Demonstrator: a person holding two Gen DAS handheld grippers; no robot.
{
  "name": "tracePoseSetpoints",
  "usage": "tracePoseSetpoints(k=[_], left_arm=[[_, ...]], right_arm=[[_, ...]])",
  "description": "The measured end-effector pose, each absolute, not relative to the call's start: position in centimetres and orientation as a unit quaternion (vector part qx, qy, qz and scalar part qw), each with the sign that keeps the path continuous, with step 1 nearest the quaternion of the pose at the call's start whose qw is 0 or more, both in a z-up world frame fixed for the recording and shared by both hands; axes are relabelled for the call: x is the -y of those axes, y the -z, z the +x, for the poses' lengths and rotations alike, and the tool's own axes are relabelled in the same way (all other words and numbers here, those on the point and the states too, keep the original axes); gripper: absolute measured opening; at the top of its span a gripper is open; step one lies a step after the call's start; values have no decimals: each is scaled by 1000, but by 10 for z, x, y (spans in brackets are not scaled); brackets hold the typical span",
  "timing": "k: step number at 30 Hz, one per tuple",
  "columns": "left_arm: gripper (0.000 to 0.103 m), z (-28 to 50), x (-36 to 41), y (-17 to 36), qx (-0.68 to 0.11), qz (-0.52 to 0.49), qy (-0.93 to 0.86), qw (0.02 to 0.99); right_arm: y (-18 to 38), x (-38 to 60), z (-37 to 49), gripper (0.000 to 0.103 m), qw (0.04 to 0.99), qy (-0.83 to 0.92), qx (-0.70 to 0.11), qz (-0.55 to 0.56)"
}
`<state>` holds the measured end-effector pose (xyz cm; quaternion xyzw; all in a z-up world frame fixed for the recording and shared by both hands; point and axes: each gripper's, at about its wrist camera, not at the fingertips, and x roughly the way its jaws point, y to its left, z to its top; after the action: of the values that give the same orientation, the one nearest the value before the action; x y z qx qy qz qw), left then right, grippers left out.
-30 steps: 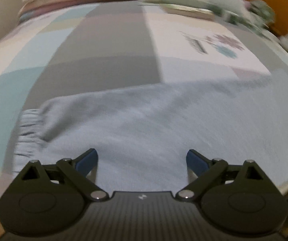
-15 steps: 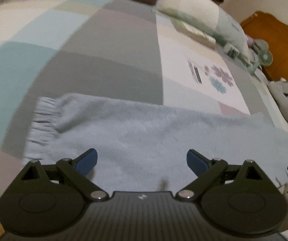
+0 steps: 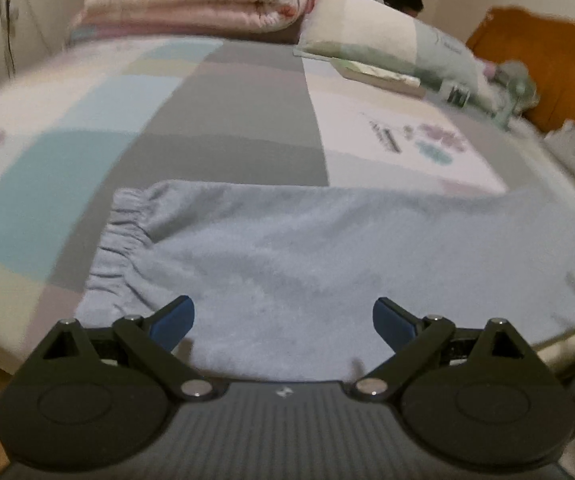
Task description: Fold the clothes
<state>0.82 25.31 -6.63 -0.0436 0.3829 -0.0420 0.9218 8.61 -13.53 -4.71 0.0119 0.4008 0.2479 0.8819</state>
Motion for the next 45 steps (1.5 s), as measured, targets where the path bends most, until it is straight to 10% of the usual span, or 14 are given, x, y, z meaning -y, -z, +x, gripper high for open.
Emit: tracePoseSetpoints(k=[21, 28, 45], left_arm=[[96, -36, -288, 75, -360, -145, -4, 922], [96, -33, -284, 63, -334, -116, -15, 935], [96, -12, -299, 70, -320, -131, -22, 938]], right_arm=[[56, 28, 89, 103, 852, -332, -400, -55], [36, -45, 128, 55, 820, -425, -351, -152], [89, -177, 203, 36, 726, -541, -327, -270]])
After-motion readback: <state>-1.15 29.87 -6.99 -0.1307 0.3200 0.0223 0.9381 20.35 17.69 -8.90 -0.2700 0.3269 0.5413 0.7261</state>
